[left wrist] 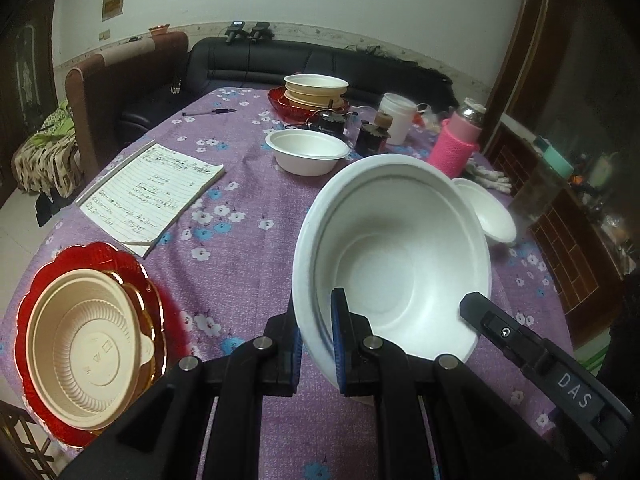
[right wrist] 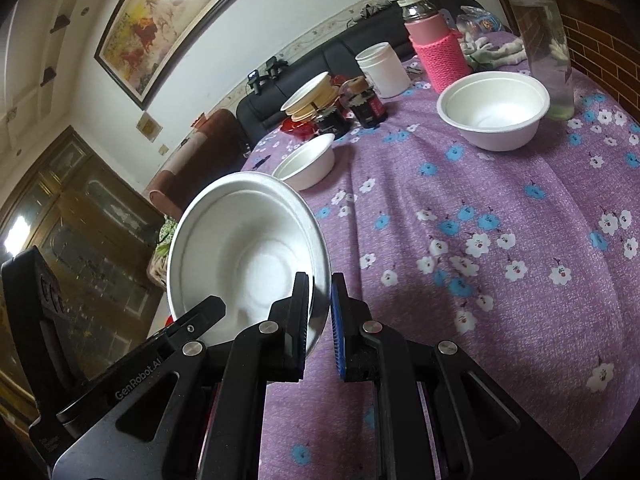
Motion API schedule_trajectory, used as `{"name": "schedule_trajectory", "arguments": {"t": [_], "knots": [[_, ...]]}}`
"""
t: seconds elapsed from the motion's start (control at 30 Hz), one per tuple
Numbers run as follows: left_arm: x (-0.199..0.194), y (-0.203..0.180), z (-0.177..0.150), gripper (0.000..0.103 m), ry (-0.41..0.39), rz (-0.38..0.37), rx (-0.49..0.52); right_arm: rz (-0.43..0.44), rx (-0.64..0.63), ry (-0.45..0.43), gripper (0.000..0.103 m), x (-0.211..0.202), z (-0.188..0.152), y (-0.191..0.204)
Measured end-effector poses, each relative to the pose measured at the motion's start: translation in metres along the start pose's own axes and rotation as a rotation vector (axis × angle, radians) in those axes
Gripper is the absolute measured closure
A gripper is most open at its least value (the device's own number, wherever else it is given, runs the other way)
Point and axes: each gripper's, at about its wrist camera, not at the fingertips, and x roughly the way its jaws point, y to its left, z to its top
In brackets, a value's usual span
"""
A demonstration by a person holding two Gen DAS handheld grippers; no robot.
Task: Organize plates and bowls
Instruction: 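Carry the white foam bowl toward the stacked red plates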
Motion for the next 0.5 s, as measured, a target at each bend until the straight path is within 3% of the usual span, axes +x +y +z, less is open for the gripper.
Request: {"name": "schedule_trajectory", "arguments": {"t": [0.5], "knots": [[-0.037,0.052,-0.013,0.091,-0.063,0.075,-0.062,0.068,-0.099,0.056,0.093,0.017,-0.02,0.056]]}}
